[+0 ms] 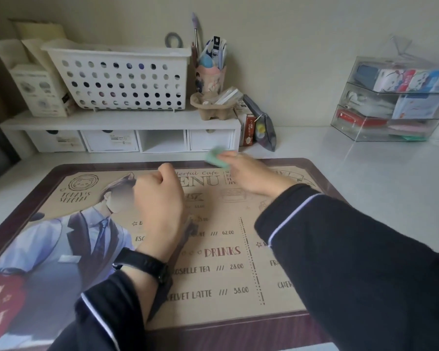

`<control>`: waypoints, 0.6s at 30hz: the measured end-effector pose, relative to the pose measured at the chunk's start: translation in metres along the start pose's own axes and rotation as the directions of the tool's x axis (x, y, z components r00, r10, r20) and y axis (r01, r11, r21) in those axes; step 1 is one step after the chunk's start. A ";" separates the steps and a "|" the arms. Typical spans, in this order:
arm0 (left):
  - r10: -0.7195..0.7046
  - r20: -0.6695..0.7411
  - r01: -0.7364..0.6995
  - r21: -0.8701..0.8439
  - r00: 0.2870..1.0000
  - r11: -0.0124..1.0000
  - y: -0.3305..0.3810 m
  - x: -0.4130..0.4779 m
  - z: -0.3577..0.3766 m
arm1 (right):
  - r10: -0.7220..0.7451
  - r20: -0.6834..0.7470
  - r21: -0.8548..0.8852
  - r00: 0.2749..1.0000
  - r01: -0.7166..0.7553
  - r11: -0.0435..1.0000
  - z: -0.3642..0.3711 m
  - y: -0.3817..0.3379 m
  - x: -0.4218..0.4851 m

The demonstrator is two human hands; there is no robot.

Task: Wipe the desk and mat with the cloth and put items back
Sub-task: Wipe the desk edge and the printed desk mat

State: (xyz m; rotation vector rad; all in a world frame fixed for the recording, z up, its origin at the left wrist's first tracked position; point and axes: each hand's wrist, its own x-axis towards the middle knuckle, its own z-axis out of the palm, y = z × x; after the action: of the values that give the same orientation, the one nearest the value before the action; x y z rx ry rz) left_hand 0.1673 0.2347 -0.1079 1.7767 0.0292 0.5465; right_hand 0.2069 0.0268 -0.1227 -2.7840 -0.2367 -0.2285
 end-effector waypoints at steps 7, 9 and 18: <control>-0.005 0.028 0.004 0.023 1.000 1.000 0.006 -0.002 0.006 | -0.060 -0.013 -0.071 0.998 0.058 0.996 -0.001 -0.036 -0.065; 0.010 0.018 -0.011 0.025 1.000 1.000 0.009 -0.005 0.003 | -0.295 0.070 -0.031 0.953 0.298 0.954 0.021 -0.074 -0.087; -0.059 -0.003 0.058 -0.125 0.998 0.991 0.013 -0.007 -0.016 | 0.397 -0.079 -0.086 0.914 -0.403 0.911 -0.048 0.029 -0.088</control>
State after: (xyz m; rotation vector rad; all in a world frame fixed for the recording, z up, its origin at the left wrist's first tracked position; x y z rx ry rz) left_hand 0.1519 0.2439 -0.0959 1.6476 0.0503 0.5012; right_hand 0.1204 -0.0290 -0.1037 -2.8393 0.3710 -0.2247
